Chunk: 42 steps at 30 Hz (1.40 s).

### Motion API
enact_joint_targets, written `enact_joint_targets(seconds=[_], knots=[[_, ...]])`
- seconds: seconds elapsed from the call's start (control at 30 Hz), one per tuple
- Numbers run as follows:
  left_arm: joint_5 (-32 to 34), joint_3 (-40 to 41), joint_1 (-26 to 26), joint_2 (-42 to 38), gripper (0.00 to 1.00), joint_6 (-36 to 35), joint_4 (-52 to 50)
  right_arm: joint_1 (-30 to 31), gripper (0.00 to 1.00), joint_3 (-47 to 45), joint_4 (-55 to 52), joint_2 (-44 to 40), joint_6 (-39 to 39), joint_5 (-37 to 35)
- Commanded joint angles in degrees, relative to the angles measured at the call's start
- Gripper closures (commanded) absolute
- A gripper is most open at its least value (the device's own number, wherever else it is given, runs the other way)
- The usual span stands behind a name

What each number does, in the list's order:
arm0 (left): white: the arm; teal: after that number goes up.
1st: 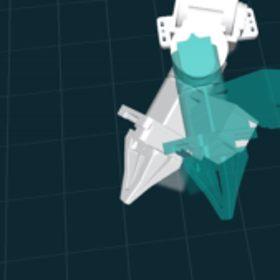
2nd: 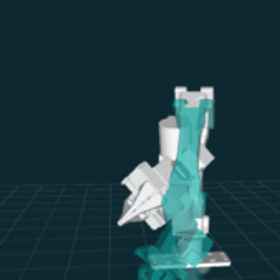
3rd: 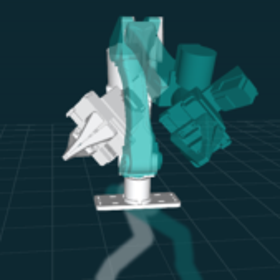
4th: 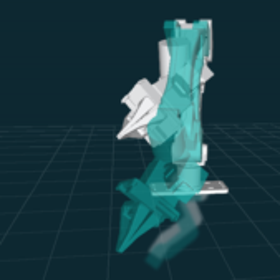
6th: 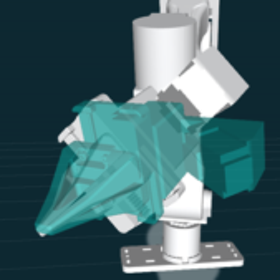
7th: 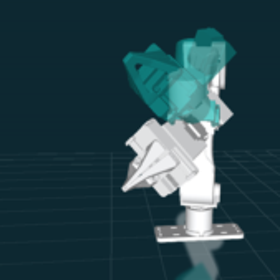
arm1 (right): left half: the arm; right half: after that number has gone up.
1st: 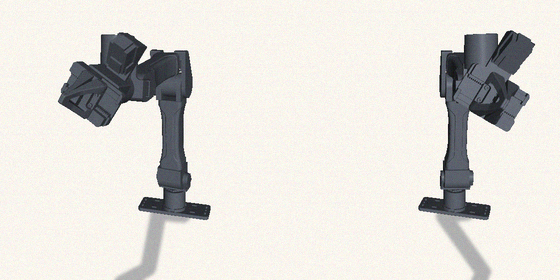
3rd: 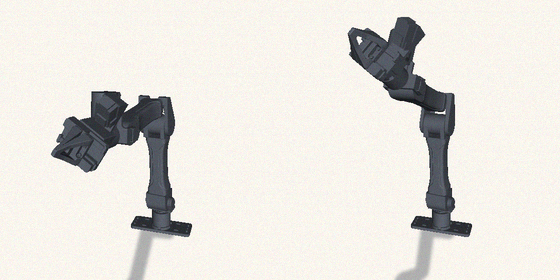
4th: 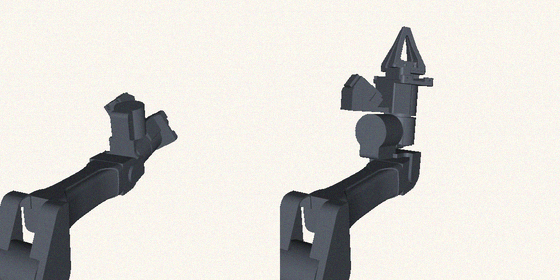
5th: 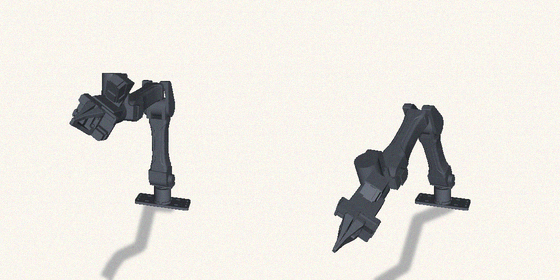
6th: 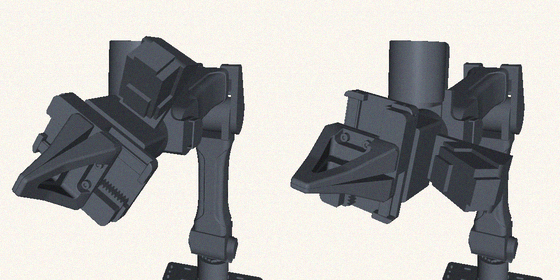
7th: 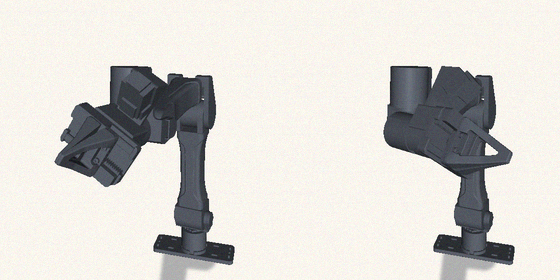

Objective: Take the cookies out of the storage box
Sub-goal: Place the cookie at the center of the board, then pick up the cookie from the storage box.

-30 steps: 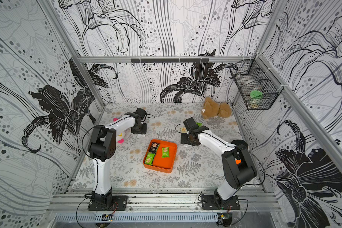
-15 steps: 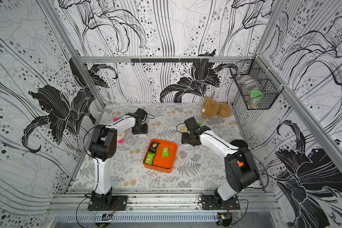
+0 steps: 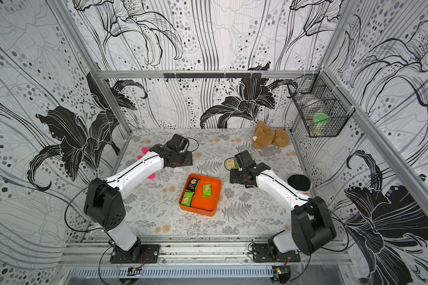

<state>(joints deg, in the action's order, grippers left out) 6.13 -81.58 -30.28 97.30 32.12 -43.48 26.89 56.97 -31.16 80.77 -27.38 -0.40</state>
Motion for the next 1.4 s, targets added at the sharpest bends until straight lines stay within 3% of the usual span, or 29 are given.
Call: enact_joint_targets(seconds=[0.0,0.2,0.37,0.9,1.37], knots=[[3.25,3.93,-5.26,-2.77,0.35,9.20,1.61,-0.36,0.26,-2.42,0.45,-3.05,-0.26,0.63],[5.91,8.42,-14.01,-3.31,0.34,17.18,4.02,-0.35,0.26,-5.01,1.22,-5.76,-0.60,1.02],[6.52,8.02,-18.43,1.71,0.34,18.53,3.61,-0.36,0.26,-6.89,1.43,-7.57,-1.11,1.30],[3.36,4.80,-18.68,14.13,0.31,16.22,7.11,-0.35,0.25,-8.07,-0.47,-8.58,0.81,-1.43],[3.02,4.05,-17.58,17.05,0.35,13.61,7.31,-0.47,0.25,-6.37,-1.19,-6.57,1.99,-2.50]])
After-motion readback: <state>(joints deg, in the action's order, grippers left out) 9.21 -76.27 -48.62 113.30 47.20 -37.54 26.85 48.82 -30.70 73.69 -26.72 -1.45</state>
